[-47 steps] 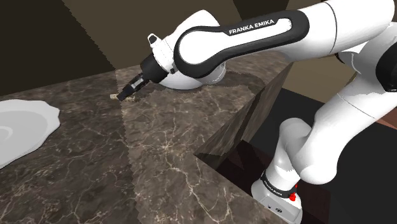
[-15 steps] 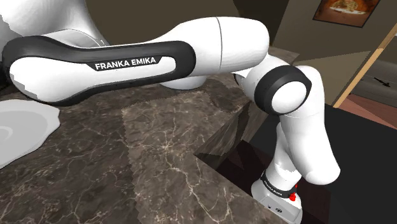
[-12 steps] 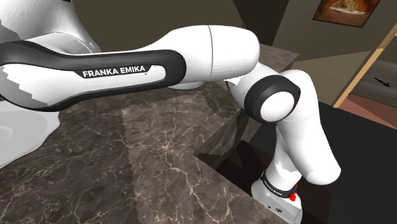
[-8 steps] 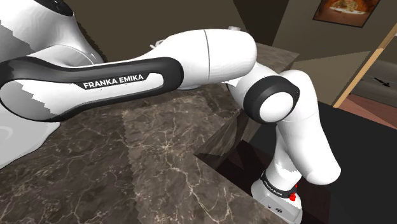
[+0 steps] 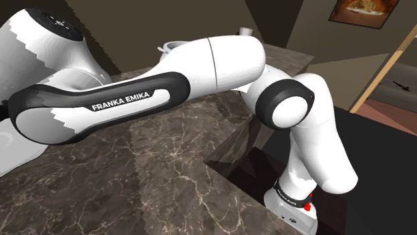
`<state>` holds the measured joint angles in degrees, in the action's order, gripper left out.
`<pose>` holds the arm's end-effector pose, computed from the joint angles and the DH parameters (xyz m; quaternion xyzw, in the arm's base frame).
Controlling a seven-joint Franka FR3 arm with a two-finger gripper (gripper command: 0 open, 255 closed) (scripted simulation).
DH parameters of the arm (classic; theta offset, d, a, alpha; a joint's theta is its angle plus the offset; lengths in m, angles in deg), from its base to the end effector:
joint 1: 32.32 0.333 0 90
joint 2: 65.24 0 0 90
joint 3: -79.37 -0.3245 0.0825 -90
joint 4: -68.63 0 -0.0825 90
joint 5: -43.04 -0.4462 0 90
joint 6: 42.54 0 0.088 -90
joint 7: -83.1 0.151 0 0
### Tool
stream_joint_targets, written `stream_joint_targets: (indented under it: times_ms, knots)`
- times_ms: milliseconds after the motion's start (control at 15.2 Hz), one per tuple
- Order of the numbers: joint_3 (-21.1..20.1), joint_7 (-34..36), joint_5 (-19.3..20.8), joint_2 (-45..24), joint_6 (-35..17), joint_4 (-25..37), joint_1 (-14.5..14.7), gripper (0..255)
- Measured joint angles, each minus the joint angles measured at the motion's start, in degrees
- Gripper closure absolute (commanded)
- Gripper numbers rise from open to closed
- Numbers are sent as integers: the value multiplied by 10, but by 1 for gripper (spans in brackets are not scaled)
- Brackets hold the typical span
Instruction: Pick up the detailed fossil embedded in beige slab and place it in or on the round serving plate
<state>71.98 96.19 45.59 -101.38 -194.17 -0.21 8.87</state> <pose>0.6060 0.6382 0.4742 -0.8774 -0.2675 -0.3354 0.2147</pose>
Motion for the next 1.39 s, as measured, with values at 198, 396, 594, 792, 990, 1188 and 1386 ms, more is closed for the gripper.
stream_joint_targets:
  times_ms: [198,396,594,792,990,1188,1386]
  knots:
    - [0,0,0,0,-2,-2,0,255]
    - [0,0,0,0,-2,-2,0,0]
    - [0,0,0,0,-2,-2,0,0]
    - [-1,0,-1,12,-3,-15,-2,0]
    - [-7,-5,-9,75,-9,-83,-13,0]
    - [-8,-5,-10,89,-7,-96,-14,0]
    - [-8,-5,-11,91,-7,-99,-14,0]
